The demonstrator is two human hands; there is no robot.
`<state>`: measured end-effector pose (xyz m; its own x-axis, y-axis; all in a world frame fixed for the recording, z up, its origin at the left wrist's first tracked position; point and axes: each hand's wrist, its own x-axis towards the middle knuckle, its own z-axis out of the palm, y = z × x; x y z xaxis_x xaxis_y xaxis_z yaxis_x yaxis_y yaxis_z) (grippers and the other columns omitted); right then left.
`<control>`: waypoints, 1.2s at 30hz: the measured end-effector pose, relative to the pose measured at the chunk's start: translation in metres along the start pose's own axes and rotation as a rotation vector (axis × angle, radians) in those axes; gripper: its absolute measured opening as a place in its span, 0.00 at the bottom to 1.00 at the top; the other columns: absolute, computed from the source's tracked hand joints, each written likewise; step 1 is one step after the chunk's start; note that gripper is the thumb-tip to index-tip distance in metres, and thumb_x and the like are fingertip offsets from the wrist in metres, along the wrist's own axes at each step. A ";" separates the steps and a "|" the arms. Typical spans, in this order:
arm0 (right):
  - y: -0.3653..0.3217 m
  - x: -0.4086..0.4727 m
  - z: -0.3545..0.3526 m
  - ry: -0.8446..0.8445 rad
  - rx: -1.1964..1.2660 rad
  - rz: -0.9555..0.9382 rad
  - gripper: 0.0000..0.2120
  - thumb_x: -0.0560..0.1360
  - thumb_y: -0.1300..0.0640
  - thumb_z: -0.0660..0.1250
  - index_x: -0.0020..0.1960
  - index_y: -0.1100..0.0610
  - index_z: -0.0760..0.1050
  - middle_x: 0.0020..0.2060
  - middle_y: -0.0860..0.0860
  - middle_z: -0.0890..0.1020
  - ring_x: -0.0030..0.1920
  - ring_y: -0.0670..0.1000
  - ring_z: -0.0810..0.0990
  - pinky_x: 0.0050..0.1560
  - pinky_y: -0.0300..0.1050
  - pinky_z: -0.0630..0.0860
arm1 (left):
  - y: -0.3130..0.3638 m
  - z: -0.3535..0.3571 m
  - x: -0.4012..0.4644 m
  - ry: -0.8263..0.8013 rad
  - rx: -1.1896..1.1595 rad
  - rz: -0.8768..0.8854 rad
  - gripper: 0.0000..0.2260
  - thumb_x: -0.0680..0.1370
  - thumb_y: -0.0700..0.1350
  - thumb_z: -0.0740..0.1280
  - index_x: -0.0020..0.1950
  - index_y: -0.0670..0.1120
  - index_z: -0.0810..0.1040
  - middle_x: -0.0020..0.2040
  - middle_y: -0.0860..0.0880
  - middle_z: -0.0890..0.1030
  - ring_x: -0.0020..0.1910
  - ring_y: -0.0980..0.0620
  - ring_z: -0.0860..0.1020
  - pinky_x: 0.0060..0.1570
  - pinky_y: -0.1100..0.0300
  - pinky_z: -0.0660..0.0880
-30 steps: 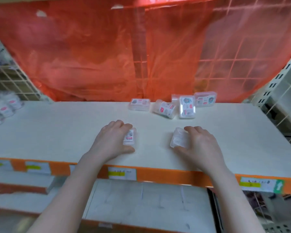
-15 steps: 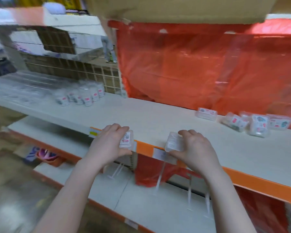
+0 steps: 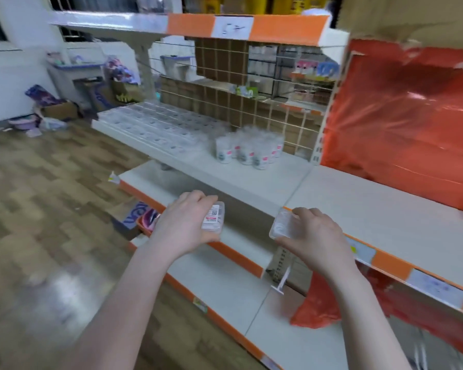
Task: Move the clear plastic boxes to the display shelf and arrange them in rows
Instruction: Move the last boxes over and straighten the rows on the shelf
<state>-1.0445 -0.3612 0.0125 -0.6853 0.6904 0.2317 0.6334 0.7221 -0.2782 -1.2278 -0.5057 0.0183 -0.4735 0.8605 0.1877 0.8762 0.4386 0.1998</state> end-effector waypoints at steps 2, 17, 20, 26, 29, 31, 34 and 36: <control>-0.020 0.016 0.006 -0.001 0.003 -0.021 0.24 0.69 0.43 0.68 0.59 0.54 0.73 0.53 0.53 0.77 0.55 0.55 0.75 0.52 0.46 0.68 | -0.021 -0.005 0.003 0.012 -0.010 -0.019 0.36 0.69 0.58 0.72 0.74 0.52 0.62 0.64 0.51 0.68 0.64 0.51 0.66 0.61 0.58 0.65; -0.136 0.200 0.090 -0.003 0.108 -0.159 0.27 0.70 0.42 0.67 0.64 0.55 0.70 0.57 0.53 0.76 0.58 0.55 0.73 0.55 0.46 0.68 | -0.184 -0.023 0.120 -0.008 0.041 -0.141 0.34 0.69 0.54 0.72 0.72 0.52 0.64 0.64 0.52 0.69 0.64 0.52 0.66 0.58 0.60 0.65; -0.155 0.240 0.104 -0.011 0.096 -0.163 0.26 0.70 0.42 0.67 0.63 0.55 0.70 0.55 0.53 0.76 0.57 0.55 0.73 0.54 0.45 0.67 | -0.213 -0.031 0.154 -0.009 0.055 -0.116 0.34 0.72 0.54 0.70 0.74 0.51 0.61 0.66 0.52 0.67 0.65 0.53 0.64 0.59 0.61 0.64; -0.182 0.290 0.123 -0.035 0.049 -0.138 0.26 0.70 0.41 0.67 0.62 0.54 0.71 0.54 0.52 0.76 0.58 0.54 0.73 0.55 0.44 0.67 | -0.261 -0.031 0.203 -0.058 0.039 -0.116 0.35 0.73 0.55 0.70 0.75 0.52 0.58 0.69 0.53 0.66 0.68 0.53 0.63 0.61 0.60 0.65; -0.197 0.312 0.132 -0.052 0.035 -0.127 0.26 0.70 0.41 0.67 0.63 0.54 0.71 0.55 0.52 0.76 0.58 0.54 0.73 0.56 0.45 0.68 | -0.285 -0.030 0.224 -0.062 0.015 -0.116 0.35 0.73 0.55 0.70 0.76 0.53 0.57 0.71 0.53 0.64 0.69 0.54 0.62 0.62 0.60 0.65; -0.210 0.324 0.139 -0.058 0.030 -0.114 0.27 0.70 0.40 0.67 0.63 0.54 0.70 0.58 0.52 0.76 0.59 0.54 0.72 0.58 0.46 0.68 | -0.304 -0.027 0.236 -0.080 0.011 -0.103 0.36 0.73 0.56 0.70 0.76 0.53 0.57 0.71 0.53 0.64 0.69 0.54 0.62 0.63 0.60 0.64; -0.234 0.343 0.151 -0.055 0.017 -0.094 0.28 0.70 0.40 0.66 0.64 0.54 0.70 0.60 0.51 0.75 0.60 0.53 0.71 0.59 0.44 0.67 | -0.340 -0.023 0.253 -0.082 -0.005 -0.086 0.36 0.73 0.57 0.70 0.76 0.53 0.57 0.71 0.53 0.64 0.69 0.54 0.62 0.63 0.61 0.62; -0.254 0.358 0.161 -0.047 -0.001 -0.081 0.28 0.70 0.40 0.66 0.65 0.54 0.69 0.60 0.51 0.75 0.61 0.53 0.71 0.59 0.44 0.66 | -0.369 -0.022 0.263 -0.072 -0.009 -0.062 0.36 0.73 0.57 0.69 0.76 0.53 0.57 0.71 0.53 0.64 0.69 0.54 0.61 0.63 0.62 0.62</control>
<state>-1.5080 -0.3045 0.0163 -0.7502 0.6273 0.2089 0.5758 0.7752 -0.2599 -1.6776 -0.4467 0.0149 -0.5186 0.8485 0.1050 0.8446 0.4893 0.2176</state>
